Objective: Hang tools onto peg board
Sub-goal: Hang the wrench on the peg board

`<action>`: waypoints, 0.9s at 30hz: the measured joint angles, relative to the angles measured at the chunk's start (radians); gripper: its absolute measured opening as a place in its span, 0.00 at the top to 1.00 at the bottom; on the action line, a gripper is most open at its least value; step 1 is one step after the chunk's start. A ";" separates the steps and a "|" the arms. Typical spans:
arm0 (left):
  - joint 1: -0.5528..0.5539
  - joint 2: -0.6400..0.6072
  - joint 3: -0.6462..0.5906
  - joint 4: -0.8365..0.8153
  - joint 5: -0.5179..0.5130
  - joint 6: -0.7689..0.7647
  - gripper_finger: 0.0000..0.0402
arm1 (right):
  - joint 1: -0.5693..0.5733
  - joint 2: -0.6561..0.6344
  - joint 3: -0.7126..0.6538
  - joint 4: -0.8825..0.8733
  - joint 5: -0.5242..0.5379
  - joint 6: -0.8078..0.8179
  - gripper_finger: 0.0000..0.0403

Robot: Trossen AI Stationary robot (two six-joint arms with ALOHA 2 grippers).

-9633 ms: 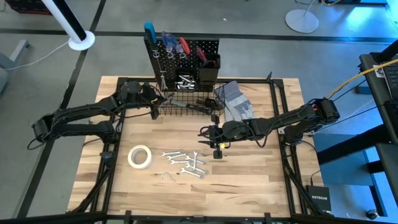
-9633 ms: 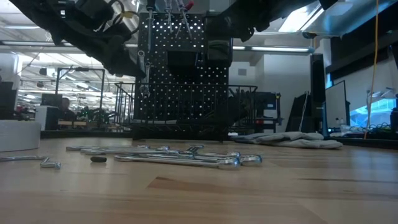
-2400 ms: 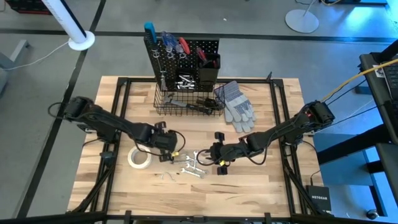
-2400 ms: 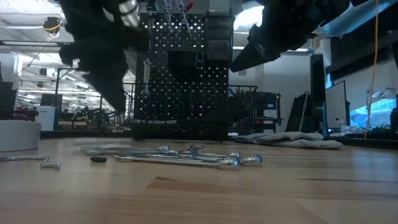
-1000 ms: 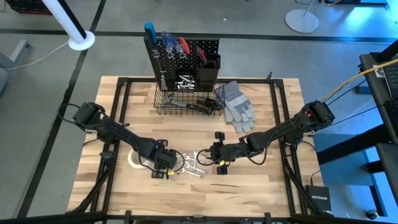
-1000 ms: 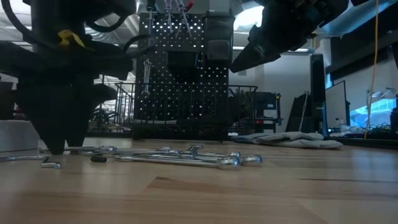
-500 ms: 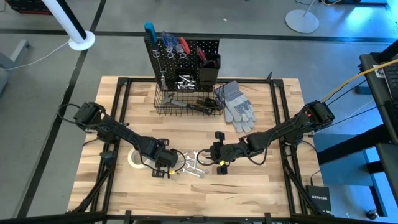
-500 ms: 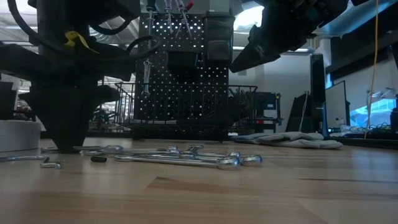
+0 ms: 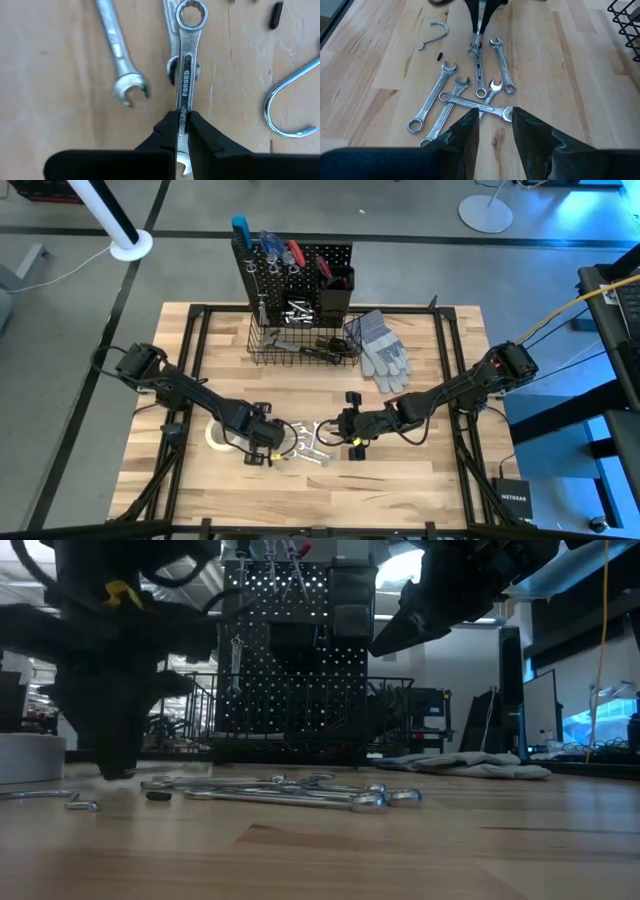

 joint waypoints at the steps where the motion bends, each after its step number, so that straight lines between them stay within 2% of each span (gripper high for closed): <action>1: -0.001 -0.013 0.000 -0.007 -0.008 -0.002 0.97 | 0.000 0.000 0.000 0.000 0.000 0.000 0.70; 11: -0.016 -0.152 0.002 -0.162 -0.197 -0.064 0.95 | 0.000 0.000 0.000 0.000 0.000 0.000 0.70; 19: -0.016 -0.316 0.002 -0.251 -0.346 -0.091 0.95 | 0.000 0.000 0.000 -0.002 0.000 0.000 0.70; 27: -0.001 -0.501 0.002 -0.302 -0.571 -0.080 0.95 | 0.000 0.000 0.000 -0.003 0.000 0.000 0.70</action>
